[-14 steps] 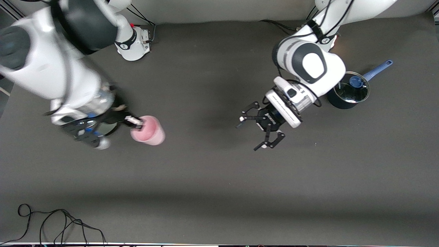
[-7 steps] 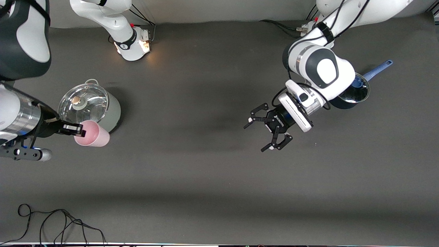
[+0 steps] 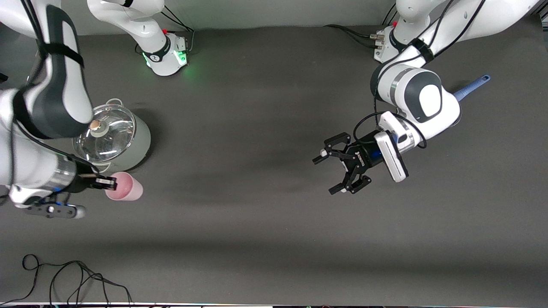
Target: Transfer pink cup from left to right arm
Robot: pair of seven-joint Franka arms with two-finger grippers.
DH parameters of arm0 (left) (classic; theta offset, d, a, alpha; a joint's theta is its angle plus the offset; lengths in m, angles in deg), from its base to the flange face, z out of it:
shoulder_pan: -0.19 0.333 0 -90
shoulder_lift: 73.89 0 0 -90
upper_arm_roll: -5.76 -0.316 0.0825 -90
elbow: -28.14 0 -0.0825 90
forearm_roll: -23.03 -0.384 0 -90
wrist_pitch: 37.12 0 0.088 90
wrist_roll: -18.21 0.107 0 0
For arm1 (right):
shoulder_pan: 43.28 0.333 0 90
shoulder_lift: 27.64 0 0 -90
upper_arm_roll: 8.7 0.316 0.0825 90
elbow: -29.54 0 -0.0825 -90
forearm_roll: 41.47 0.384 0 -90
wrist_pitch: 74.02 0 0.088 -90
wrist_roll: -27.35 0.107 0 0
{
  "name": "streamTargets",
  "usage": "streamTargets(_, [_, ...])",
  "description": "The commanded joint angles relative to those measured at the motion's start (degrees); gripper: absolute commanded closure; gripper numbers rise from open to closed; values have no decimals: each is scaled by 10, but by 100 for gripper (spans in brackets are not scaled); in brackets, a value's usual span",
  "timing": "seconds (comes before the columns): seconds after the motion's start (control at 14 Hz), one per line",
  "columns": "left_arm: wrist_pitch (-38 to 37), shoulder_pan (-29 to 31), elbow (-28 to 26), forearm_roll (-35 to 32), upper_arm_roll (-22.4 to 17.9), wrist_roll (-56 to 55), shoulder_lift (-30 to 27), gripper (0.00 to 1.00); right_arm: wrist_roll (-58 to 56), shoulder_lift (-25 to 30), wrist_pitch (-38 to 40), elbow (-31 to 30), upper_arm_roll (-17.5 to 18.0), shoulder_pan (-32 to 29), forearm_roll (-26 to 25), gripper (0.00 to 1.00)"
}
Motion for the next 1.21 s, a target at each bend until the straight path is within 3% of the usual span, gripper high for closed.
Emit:
streamTargets(0.0, [-57, 29, -7, -119, 3, -157, -4, 1, -13, 34, -82, -101, -8, 10, -7, 100])
streamTargets(0.29, [-175, 88, -9, -296, -1, -356, -20, 1, -14, 32, -205, -201, -8, 10, -7, 100])
streamTargets(0.5, [-338, 159, 2, -487, -1, -522, -30, 1, -15, 25, -271, -247, -8, 10, -7, 100])
streamTargets(0.71, [-550, 201, 70, -673, -1, -687, -32, 1, -17, 11, -334, -285, -8, 7, -5, 100])
streamTargets(0.93, [-673, 202, 141, -859, 0, -789, -32, 1, -21, -7, -368, -298, -7, 7, -2, 100])
streamTargets(1.14, [-733, 230, 161, -910, -1, -832, -45, 0, -21, -23, -385, -298, -7, 7, 0, 100])
